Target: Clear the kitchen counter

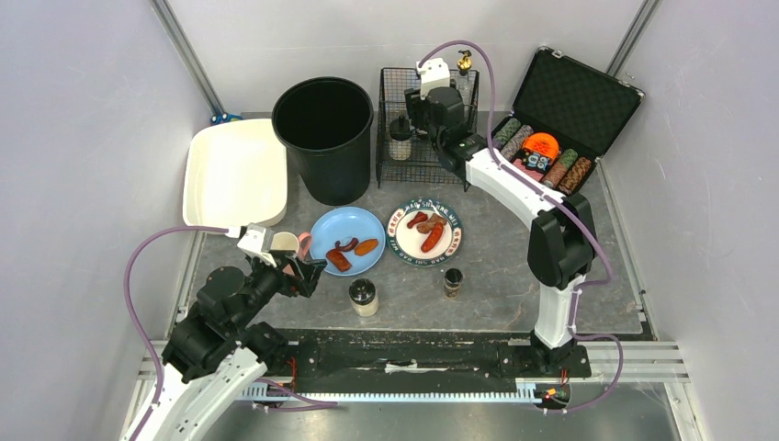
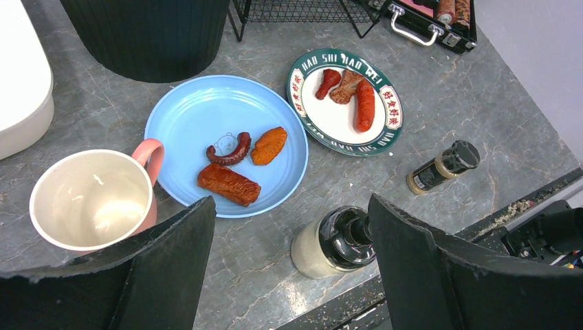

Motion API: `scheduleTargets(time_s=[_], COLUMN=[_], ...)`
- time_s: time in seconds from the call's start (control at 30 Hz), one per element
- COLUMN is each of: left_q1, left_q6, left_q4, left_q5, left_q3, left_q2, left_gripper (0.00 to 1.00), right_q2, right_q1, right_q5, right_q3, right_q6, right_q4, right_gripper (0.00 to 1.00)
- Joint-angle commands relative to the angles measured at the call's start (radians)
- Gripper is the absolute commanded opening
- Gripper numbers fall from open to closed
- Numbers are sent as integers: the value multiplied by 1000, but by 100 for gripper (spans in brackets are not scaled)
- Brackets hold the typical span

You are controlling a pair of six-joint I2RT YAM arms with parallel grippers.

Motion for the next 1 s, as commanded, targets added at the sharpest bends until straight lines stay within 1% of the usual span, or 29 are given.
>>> scheduleTargets(time_s=[0.0,0.4,0.6,0.73,0.97], left_q1=[-5,-5,-6,-5,-5], left_q6=[41,41,41,41,41], left_q4=[26,28,30,30,32], left_q5=[-5,2,3,4,5], left_q3=[-3,-4,-5,-4,-6], left_q2=[10,18,23,26,30], left_gripper=[87,87,87,87,87], right_q2=[20,99,133,159,197], right_q1=[-15,-35,-47,-57,-93], right_q5=[32,52,37,34,-4], right_q3=[96,113,93,91,87], right_q6=[3,1,35,61,175], right_q4=[120,152,179,175,147], right_gripper=[0,0,0,0,0])
